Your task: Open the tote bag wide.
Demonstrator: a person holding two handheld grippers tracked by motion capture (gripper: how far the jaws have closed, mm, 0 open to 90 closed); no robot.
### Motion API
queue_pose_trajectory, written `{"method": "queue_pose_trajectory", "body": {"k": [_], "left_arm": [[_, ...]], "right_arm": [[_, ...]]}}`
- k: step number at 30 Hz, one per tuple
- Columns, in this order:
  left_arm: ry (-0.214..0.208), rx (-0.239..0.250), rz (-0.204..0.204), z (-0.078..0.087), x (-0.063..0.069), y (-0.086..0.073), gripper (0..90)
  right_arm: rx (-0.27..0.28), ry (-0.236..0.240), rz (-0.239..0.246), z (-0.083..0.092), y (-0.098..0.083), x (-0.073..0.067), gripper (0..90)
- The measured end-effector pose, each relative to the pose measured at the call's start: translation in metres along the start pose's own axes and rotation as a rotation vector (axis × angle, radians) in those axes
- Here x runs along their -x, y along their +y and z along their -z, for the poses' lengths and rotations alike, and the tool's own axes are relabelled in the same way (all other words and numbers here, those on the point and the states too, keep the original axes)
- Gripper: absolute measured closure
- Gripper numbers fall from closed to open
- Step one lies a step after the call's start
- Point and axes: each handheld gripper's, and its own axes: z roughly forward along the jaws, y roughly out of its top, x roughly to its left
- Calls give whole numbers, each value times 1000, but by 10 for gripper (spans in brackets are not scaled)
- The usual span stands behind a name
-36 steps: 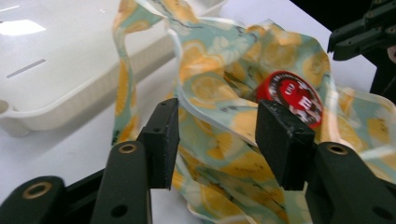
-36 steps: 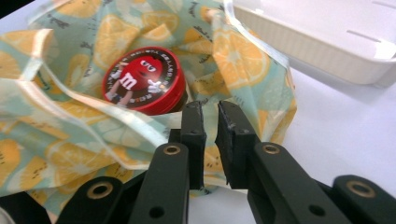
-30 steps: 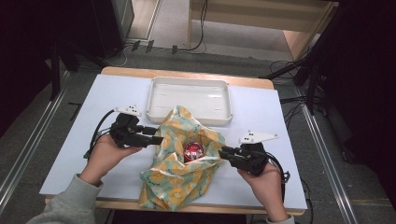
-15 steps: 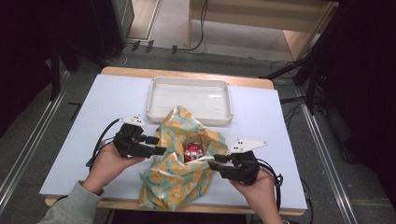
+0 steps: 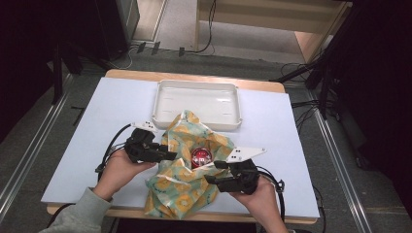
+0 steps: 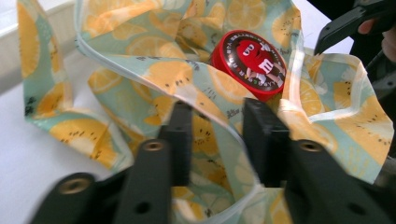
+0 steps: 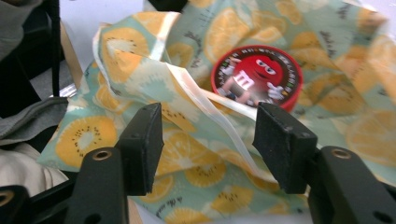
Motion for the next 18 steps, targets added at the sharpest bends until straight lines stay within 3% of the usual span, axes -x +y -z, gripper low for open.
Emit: {"method": "queue_pose_trajectory", "body": {"k": [4, 8, 11, 13, 18], "left_arm": [[-5, 6, -18, -3, 0, 1, 835], [8, 8, -32, -1, -1, 0, 900], [6, 2, -31, 0, -3, -1, 900], [5, 3, -25, 1, -5, -2, 900], [32, 21, -12, 10, -10, -4, 900]], "right_arm": [[-5, 11, 12, -7, 1, -1, 443], [-13, 35, 23, -12, 1, -2, 652], [-28, 52, 20, -14, -1, -2, 831], [-38, 51, 22, -12, -2, -2, 900], [-50, 41, 24, -2, -6, 3, 900]]}}
